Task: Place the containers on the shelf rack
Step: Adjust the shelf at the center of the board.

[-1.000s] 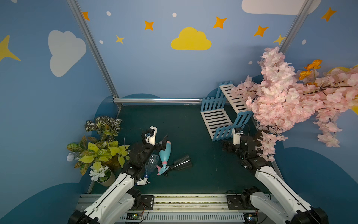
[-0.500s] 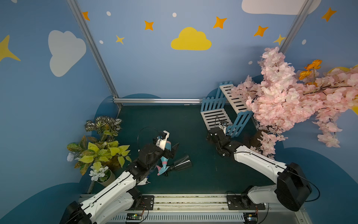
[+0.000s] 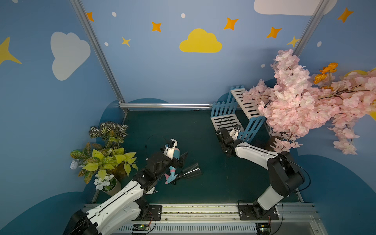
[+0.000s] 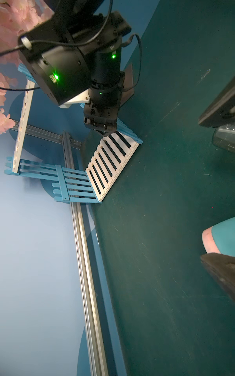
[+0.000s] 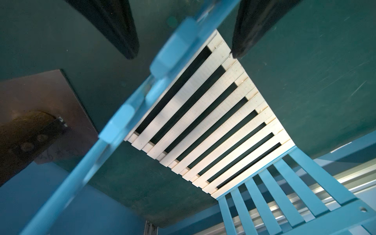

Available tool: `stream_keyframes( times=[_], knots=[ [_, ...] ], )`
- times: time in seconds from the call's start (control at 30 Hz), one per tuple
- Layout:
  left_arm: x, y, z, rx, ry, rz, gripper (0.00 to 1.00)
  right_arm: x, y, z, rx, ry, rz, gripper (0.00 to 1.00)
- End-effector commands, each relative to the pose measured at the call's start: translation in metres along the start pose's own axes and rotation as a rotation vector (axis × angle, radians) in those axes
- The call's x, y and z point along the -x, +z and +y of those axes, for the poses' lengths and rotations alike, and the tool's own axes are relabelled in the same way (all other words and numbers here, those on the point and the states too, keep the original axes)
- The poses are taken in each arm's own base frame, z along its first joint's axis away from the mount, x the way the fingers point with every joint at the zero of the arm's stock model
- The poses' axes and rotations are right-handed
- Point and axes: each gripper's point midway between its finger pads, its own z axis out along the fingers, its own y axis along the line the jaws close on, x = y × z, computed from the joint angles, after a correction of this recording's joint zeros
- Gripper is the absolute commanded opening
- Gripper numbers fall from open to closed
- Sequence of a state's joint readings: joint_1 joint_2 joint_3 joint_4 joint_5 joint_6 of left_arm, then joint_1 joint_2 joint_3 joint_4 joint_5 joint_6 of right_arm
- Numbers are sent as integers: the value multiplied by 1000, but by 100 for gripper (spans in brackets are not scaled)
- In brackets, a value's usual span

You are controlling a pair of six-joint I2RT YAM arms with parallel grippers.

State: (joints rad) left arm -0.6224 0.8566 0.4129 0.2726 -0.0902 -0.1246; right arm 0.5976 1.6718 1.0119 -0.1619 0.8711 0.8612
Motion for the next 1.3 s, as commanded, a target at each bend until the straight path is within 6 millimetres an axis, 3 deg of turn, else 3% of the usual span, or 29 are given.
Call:
stream_keyframes(
  times=[0.0,0.23,0.5,0.7,0.9,1.07,1.27],
  knots=[
    [2,-2,1,6,-9,-22,100,12,0,6,-21,28,-51,66],
    [1,-1,0,0,-7,-20,100,5,0,7,-28,17,-50,30],
    [-8,2,3,15,-9,0,100,-12,-12,24,53,-52,2,14],
    [-8,3,1,2,-16,2,100,-30,-42,36,144,-108,21,13],
    [-9,8,-1,-9,-29,8,100,-41,-67,62,255,-112,11,13],
    [-12,12,-5,-30,-52,26,100,-54,-68,88,326,-200,13,13],
    [-13,10,-6,-37,-58,25,100,-66,-61,93,429,-292,17,12]
  ],
)
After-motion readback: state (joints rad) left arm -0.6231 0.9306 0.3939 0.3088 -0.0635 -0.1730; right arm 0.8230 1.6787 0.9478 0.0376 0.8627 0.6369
